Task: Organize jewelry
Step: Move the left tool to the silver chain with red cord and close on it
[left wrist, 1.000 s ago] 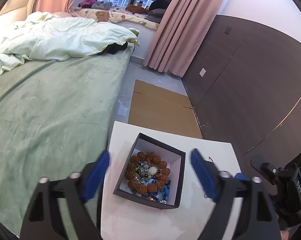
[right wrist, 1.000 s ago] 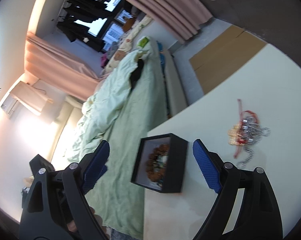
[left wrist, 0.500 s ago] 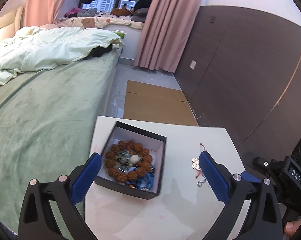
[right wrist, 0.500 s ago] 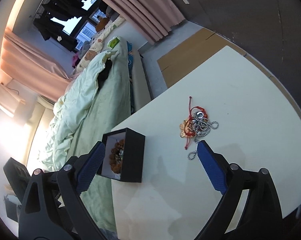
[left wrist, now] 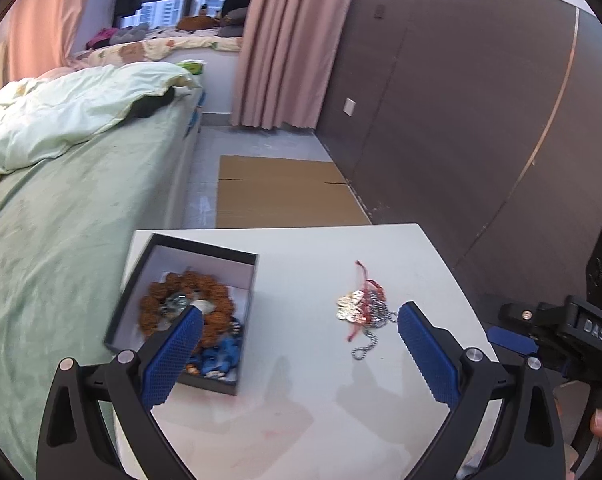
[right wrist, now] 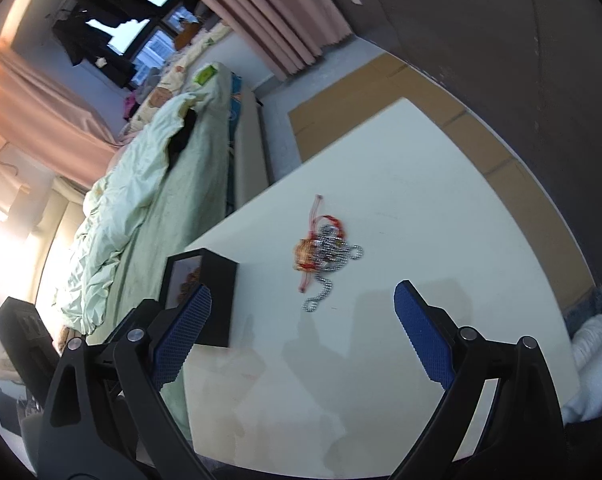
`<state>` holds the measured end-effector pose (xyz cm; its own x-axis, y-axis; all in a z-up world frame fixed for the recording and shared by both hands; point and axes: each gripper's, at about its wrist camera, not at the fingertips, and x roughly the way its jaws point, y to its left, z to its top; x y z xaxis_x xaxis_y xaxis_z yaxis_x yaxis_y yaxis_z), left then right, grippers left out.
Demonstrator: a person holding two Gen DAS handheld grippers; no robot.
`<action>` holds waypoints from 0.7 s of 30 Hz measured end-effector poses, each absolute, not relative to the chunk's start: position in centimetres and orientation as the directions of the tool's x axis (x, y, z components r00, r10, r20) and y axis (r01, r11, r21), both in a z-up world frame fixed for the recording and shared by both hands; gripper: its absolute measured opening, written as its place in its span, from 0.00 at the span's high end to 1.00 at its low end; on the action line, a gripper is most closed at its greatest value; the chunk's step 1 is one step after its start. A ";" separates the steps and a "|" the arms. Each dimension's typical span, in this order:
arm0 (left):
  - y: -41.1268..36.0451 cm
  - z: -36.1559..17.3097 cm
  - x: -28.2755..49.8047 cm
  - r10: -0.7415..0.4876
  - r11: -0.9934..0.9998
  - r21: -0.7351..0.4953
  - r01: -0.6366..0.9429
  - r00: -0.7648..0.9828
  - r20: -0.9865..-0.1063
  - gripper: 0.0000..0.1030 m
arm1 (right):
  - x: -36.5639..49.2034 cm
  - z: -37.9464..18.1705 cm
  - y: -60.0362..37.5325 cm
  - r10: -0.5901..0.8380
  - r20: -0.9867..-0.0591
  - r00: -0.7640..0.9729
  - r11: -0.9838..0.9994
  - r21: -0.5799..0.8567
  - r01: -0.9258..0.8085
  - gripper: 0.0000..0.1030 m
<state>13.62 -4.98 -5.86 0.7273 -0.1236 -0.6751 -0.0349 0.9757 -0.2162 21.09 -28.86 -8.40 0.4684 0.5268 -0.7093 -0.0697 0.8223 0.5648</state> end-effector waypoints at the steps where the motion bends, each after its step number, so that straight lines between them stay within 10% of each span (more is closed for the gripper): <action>1: -5.2 -6.0 13.8 -0.131 0.975 -0.219 -0.027 0.726 -0.675 0.08 | 21.3 -8.6 -29.2 0.521 -0.716 0.465 0.825 0.562 -0.058 0.11; 12: -7.6 -9.2 17.7 -0.203 0.966 -0.259 0.016 0.668 -0.716 0.29 | 22.9 -10.3 -31.1 0.524 -0.736 0.428 0.802 0.596 0.043 0.52; 21: -9.5 -12.3 21.0 -0.229 0.967 -0.250 0.051 0.609 -0.760 0.44 | 24.2 -11.5 -31.5 0.510 -0.755 0.412 0.791 0.600 0.123 0.55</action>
